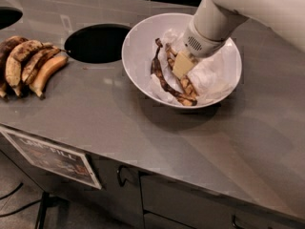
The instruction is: Pick banana from white bowl
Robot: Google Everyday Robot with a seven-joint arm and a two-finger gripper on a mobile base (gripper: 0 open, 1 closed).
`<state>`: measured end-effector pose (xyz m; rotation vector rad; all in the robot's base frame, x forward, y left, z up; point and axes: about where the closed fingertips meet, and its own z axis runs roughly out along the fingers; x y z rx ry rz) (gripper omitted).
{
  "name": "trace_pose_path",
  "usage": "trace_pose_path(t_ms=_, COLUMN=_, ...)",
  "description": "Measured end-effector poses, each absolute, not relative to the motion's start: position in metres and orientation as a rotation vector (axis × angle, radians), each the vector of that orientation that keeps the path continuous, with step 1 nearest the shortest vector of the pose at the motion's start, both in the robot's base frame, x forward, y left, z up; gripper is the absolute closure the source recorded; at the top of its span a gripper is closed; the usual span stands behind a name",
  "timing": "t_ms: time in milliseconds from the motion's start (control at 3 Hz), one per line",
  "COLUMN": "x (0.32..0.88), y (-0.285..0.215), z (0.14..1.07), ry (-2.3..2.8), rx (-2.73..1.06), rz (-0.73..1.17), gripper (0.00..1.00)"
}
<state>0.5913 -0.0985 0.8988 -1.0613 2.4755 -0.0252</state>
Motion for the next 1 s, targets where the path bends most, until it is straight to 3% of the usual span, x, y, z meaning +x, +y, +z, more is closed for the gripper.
trace_pose_path(t_ms=1000, x=0.602, y=-0.091, z=0.881, ry=2.492, rx=-1.087, rz=-0.004, gripper=0.48)
